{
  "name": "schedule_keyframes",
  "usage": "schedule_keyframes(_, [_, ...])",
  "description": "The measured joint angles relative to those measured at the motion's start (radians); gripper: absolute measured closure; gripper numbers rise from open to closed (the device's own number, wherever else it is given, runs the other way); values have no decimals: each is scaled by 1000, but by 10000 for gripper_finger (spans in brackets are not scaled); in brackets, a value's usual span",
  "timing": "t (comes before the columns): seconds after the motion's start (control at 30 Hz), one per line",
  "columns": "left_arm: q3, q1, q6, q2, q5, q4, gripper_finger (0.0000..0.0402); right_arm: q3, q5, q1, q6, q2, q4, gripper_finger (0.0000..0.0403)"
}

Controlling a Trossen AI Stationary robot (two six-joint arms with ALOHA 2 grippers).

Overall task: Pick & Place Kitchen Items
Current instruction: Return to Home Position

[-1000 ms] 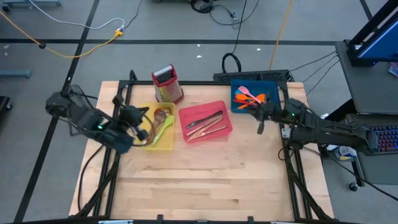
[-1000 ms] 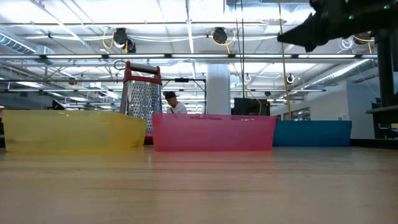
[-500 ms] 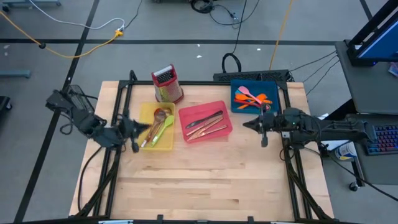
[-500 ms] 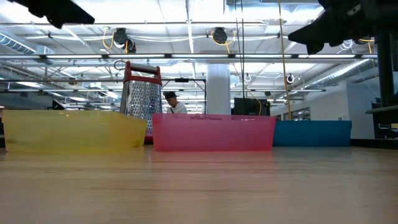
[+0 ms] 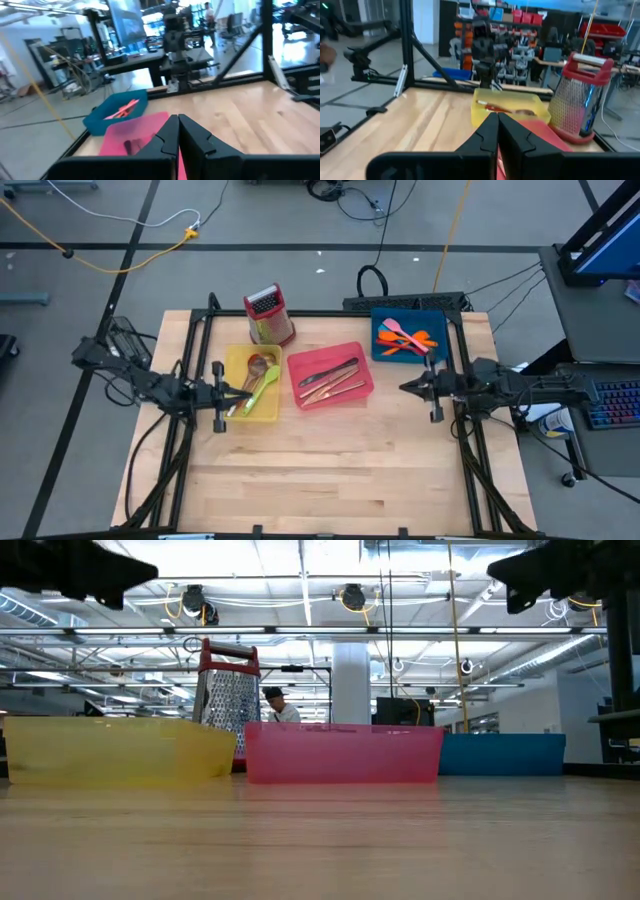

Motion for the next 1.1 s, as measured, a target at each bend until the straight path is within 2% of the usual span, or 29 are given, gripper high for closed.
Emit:
schedule_keyframes(0.1, [-59, 35, 10, -22, 5, 81, 397, 0, -2, 9, 1, -31, -14, 401])
schedule_keyframes(0.2, [-122, 74, 27, -36, 60, 177, 396, -1, -6, 12, 0, -57, -45, 402])
schedule_keyframes(0.37, [-207, 145, 32, -49, 97, 278, 390, -14, -99, 12, -1, -94, -37, 401])
schedule_keyframes(0.5, [-208, 198, 26, -53, 117, 264, 398, -50, -153, 12, -3, -131, -24, 402])
schedule_keyframes(0.67, [-207, 253, 27, -52, 145, 255, 387, -101, -153, 12, 3, -189, -26, 402])
schedule_keyframes(0.87, [-207, 314, 18, -52, 145, 197, 398, -154, -154, 12, 26, -265, -30, 401])
schedule_keyframes(1.1, [-207, 358, 28, -76, 152, 198, 383, -206, -154, 12, 26, -346, -29, 401])
